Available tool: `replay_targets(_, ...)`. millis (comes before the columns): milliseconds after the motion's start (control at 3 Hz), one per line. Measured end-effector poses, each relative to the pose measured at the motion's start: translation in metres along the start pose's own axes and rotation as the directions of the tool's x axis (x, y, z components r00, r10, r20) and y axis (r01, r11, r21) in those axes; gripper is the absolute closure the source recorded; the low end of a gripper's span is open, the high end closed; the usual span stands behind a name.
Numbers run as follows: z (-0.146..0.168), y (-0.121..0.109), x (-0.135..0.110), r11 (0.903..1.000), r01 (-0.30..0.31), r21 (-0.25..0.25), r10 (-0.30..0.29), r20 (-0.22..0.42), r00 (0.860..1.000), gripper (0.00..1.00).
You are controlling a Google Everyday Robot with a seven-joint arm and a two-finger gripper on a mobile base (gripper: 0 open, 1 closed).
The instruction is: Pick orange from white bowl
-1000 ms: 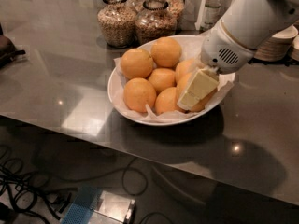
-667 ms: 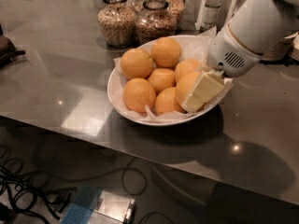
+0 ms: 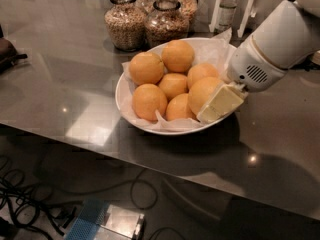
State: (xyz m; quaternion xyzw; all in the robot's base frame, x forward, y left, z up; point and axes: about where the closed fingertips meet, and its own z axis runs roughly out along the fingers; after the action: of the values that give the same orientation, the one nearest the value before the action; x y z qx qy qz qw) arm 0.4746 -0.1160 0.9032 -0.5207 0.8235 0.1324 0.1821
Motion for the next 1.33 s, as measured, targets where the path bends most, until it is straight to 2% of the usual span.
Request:
replay_targets(333, 0.0, 0.001, -0.001, 1.0, 0.0, 0.0, 0.0, 0.0, 1.0, 0.52)
replay_targets(1000, 0.003, 0.003, -0.007, 0.9999, 0.008, -0.012, -0.008, 0.004, 1.0, 0.97)
replay_targets(1333, 0.008, 0.006, -0.022, 0.9987, 0.042, -0.03, -0.041, 0.029, 0.999, 1.0)
